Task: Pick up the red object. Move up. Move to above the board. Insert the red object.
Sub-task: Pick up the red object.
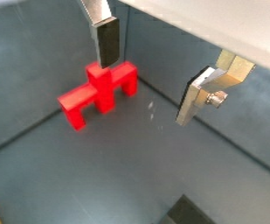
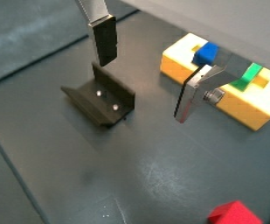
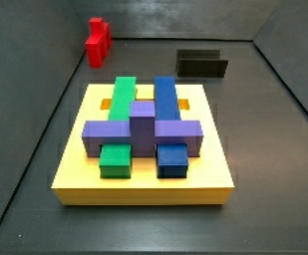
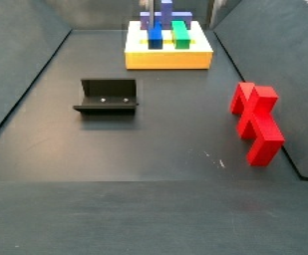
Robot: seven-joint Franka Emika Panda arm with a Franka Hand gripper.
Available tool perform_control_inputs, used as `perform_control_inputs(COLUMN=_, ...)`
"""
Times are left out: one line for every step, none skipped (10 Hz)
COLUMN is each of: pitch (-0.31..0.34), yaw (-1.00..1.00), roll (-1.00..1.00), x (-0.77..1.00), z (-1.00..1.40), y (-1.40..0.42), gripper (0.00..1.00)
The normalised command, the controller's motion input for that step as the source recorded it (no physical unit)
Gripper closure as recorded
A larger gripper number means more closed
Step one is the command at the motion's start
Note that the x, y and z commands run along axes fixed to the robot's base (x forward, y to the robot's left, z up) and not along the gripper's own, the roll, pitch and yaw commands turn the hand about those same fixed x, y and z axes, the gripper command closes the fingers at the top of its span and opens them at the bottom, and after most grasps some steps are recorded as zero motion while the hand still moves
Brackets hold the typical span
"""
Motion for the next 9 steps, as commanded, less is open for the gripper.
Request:
perform_control_inputs(pitch=0.0, yaw=0.0, roll=0.0, x=0.0, z=0.0, y=0.03, gripper=0.0)
perform_control_inputs(pitch=0.0, yaw=0.0, roll=-0.02, x=0.0, z=0.0, y=0.14, gripper=0.0)
perform_control_inputs(pitch=-0.019, yaw=-0.12, roll=-0.03, x=-0.07, z=-0.01, y=0.17, gripper=0.0)
perform_control_inputs(pitch=-0.004, yaw=-0.26, roll=-0.02, x=-0.09, z=-0.02, y=0.17, gripper=0.0)
perform_control_inputs(pitch=-0.001, yaw=-0.32, roll=-0.02, x=-0.09, z=-0.01, y=0.19, gripper=0.0)
perform_control_inputs(pitch=0.0, yaw=-0.3, roll=-0.03, x=-0.05, z=0.0, y=0.19, gripper=0.0)
perform_control_inputs(pitch=0.0, yaw=-0.28, roll=-0.04, x=-0.08, z=-0.01, y=0.18, gripper=0.0)
perform_control_inputs(pitch=-0.043, yaw=-0.4, roll=-0.04, x=-0.32, z=-0.05, y=0.19, gripper=0.0)
perform_control_inputs(pitch=-0.05, yaw=-0.68, roll=0.0, x=-0.5, z=-0.09, y=0.16, gripper=0.0)
